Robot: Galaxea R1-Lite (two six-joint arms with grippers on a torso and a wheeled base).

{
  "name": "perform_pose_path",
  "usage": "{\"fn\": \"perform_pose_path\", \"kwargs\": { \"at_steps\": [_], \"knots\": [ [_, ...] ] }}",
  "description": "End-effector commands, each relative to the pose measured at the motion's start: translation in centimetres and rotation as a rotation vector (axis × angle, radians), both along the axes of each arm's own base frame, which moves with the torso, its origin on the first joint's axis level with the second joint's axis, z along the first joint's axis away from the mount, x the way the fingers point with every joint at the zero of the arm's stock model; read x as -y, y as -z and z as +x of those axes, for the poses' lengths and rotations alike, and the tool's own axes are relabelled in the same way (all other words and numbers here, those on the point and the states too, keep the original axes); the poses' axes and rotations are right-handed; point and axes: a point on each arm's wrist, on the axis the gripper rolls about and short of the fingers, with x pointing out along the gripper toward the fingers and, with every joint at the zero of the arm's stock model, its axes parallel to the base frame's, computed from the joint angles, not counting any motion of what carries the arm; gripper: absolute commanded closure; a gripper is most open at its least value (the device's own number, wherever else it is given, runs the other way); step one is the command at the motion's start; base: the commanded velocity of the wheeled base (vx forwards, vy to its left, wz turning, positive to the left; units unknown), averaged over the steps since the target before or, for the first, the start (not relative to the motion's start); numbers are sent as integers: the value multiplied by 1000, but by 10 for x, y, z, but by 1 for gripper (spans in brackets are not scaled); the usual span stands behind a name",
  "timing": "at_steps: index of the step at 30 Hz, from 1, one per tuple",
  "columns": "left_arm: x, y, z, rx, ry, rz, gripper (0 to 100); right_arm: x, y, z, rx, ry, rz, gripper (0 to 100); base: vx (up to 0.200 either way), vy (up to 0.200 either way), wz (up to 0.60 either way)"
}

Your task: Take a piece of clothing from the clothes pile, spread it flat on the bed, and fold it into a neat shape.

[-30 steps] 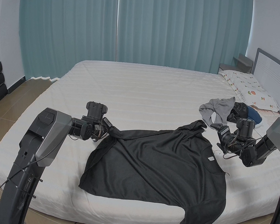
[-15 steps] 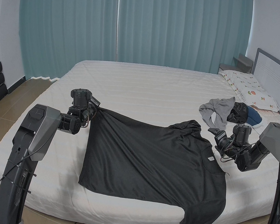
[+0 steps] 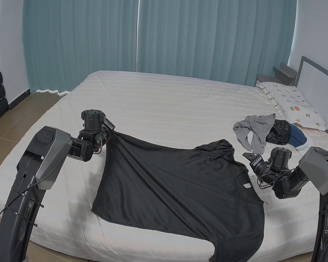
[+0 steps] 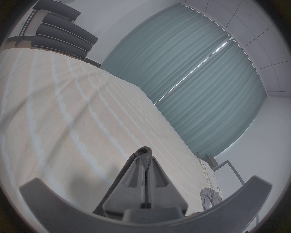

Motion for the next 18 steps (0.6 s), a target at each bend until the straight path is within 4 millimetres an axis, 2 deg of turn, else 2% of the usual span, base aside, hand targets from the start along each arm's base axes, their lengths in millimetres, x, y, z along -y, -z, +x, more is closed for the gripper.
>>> {"fn": "perform_pose_path", "kwargs": {
  "at_steps": [1,7,12,13,18],
  "knots": [
    [0,2,0,-8,-1,1,100,8,10,8,-30,-17,-7,0,0,0,0],
    [-1,5,-1,-32,-16,9,100,1,26,25,-69,-55,-22,0,0,0,0],
    [-1,6,-1,-35,-17,10,100,-7,32,31,-85,-78,-38,0,0,0,0],
    [-1,6,-1,-35,-17,10,100,-9,34,34,-83,-83,-38,100,0,0,0],
    [-1,7,-1,-42,-18,10,100,-10,39,43,-86,-74,-43,100,0,0,0]
  ]
}}
